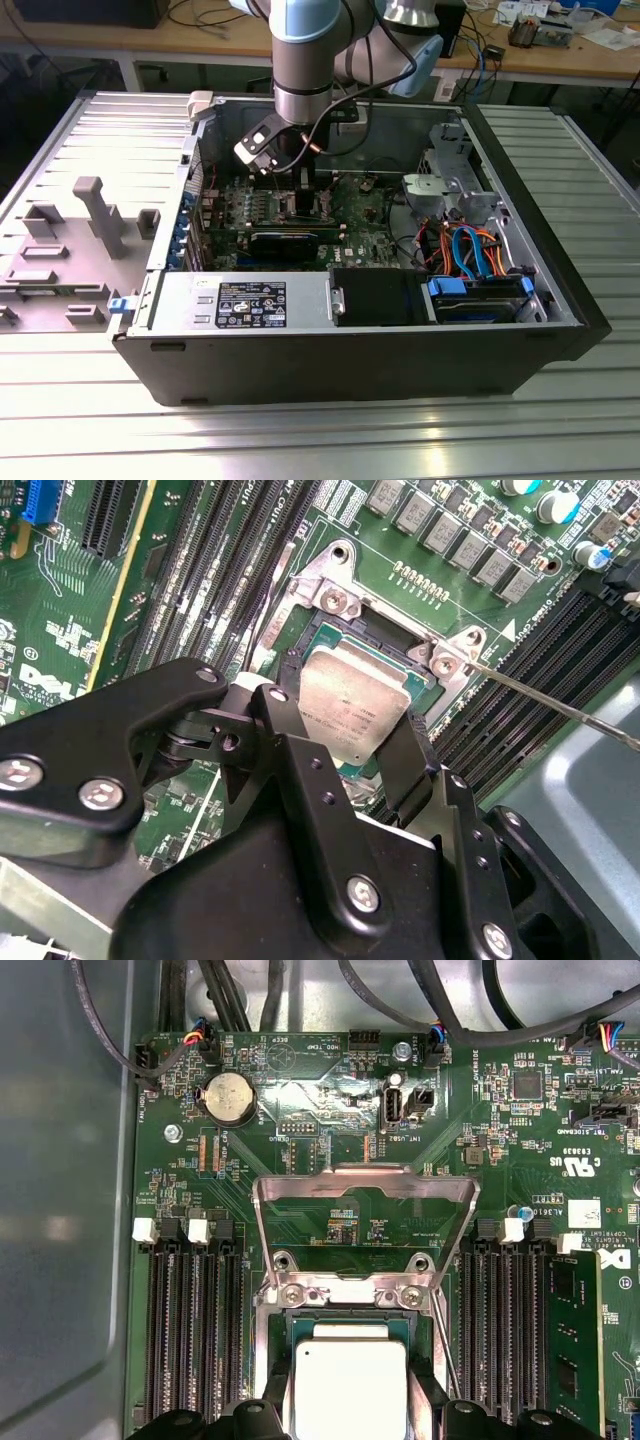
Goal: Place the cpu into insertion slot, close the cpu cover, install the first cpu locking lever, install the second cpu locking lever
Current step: 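Place the cpu into insertion slot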
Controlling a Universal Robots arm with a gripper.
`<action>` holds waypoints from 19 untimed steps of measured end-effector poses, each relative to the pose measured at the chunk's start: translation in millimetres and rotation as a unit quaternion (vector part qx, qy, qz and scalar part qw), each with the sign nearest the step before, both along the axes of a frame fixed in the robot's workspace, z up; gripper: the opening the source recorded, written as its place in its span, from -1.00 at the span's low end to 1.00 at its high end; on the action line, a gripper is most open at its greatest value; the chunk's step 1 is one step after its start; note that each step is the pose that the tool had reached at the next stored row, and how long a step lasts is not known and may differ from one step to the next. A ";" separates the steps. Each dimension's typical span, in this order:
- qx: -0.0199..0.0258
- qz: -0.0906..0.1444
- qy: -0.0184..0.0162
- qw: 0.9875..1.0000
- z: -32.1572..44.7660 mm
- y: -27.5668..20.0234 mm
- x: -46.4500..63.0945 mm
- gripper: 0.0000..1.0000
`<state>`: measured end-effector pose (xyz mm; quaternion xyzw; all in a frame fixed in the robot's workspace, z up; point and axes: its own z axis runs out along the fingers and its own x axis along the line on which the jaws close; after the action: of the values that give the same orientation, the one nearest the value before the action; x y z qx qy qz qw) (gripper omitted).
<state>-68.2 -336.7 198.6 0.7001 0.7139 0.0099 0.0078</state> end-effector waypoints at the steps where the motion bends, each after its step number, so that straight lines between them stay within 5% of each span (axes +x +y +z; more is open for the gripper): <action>1: 0.000 0.000 0.000 1.000 0.0 0.0 0.0 0.09; 19: 0.000 0.000 0.000 1.000 0.0 0.0 0.1 0.09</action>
<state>-68.1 -336.7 198.6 0.7001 0.7139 0.0098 0.0079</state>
